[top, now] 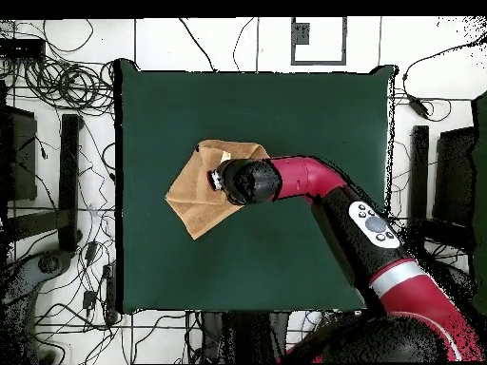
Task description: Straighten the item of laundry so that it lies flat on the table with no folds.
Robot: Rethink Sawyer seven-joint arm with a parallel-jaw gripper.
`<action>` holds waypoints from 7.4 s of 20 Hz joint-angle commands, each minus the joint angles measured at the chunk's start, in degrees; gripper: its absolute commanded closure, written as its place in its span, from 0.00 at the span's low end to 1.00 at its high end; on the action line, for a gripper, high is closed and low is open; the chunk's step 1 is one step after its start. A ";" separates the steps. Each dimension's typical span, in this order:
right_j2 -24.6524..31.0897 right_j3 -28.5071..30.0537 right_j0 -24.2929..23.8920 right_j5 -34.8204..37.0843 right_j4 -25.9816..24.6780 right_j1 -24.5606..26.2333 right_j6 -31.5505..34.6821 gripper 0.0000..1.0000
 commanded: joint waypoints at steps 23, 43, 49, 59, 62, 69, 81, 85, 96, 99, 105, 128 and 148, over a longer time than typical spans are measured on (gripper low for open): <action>11.18 3.63 2.02 -2.32 3.20 -0.88 0.91 1.00; 5.45 1.27 10.34 -10.40 4.19 -3.09 7.31 1.00; 4.05 -2.06 12.37 -8.88 1.57 -3.51 3.49 1.00; -1.16 -8.14 16.36 -6.75 -4.97 -4.46 1.68 1.00; -2.18 -7.61 16.57 -8.35 -4.35 -4.70 4.79 0.00; -2.06 -5.61 15.59 -3.58 -3.47 -7.35 1.09 0.00; 1.26 -2.28 10.83 2.92 -2.29 -10.85 -7.01 0.00; 2.14 -2.78 10.75 3.02 -1.87 -10.72 -5.92 0.00; -6.68 -8.92 20.55 10.64 -6.34 -9.41 -1.33 0.00; -6.77 -8.50 20.27 8.88 -5.51 -9.32 -0.71 0.00; -8.66 -7.16 19.12 11.25 -6.02 -10.44 -3.36 0.00; -5.04 -1.41 10.33 9.73 -8.35 -8.46 -9.06 0.00; -2.68 -0.11 6.89 5.95 -10.18 -4.51 -9.13 0.00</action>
